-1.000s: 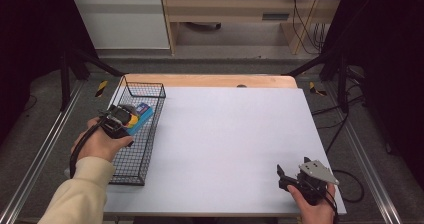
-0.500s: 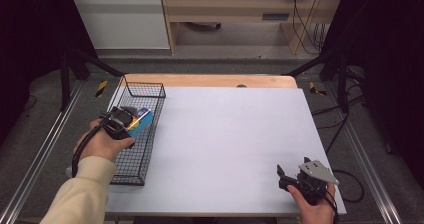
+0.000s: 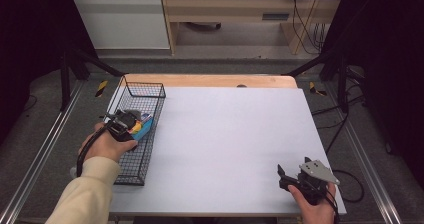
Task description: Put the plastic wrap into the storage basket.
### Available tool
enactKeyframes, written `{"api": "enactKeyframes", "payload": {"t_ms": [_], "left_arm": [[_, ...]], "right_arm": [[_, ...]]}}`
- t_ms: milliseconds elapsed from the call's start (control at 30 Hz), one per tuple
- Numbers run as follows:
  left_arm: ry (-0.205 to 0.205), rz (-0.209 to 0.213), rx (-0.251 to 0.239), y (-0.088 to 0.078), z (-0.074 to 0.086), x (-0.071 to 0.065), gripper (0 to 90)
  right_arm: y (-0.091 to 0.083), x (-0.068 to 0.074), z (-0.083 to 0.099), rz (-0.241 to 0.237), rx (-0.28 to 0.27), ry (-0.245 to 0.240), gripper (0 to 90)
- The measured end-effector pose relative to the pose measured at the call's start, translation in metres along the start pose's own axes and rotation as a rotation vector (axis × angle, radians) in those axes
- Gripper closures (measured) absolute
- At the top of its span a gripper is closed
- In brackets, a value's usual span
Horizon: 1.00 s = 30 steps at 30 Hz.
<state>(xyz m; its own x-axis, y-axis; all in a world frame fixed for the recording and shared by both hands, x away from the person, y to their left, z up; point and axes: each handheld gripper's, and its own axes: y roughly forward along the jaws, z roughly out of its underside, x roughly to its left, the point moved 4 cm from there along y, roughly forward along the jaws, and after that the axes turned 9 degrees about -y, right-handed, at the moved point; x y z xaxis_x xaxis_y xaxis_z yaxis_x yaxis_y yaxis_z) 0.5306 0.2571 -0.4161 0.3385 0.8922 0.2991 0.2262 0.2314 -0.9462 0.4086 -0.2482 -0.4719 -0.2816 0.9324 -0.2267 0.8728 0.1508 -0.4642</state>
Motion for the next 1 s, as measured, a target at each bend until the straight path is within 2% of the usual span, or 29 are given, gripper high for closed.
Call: {"api": "enactKeyframes", "payload": {"t_ms": [233,400,633,767,867,933,1000], "left_arm": [[-0.005,0.010,0.008,0.002,0.001,-0.001,32.0],[-0.026,0.032,0.026,0.007,0.003,-0.003,31.7],[-0.022,0.037,0.002,0.007,0.004,-0.002,31.5],[0.006,0.006,-0.066,0.000,0.006,-0.002,27.4],[-0.005,-0.011,-0.169,-0.022,0.006,0.003,19.8],[-0.012,-0.005,-0.239,-0.036,0.006,0.004,14.9],[0.007,0.014,-0.282,-0.047,0.006,0.000,13.4]], "right_arm": [[0.000,0.000,0.000,0.001,0.000,-0.001,10.5],[0.000,0.000,0.000,-0.002,0.001,-0.002,10.5],[0.000,0.001,0.000,-0.004,0.003,-0.006,10.5],[0.000,0.001,0.001,-0.006,0.005,-0.007,10.4],[0.002,0.000,0.002,-0.009,0.015,0.003,10.2],[0.001,-0.002,0.001,-0.002,0.009,0.007,10.2],[-0.001,-0.004,0.002,0.010,0.005,0.010,10.2]]}}
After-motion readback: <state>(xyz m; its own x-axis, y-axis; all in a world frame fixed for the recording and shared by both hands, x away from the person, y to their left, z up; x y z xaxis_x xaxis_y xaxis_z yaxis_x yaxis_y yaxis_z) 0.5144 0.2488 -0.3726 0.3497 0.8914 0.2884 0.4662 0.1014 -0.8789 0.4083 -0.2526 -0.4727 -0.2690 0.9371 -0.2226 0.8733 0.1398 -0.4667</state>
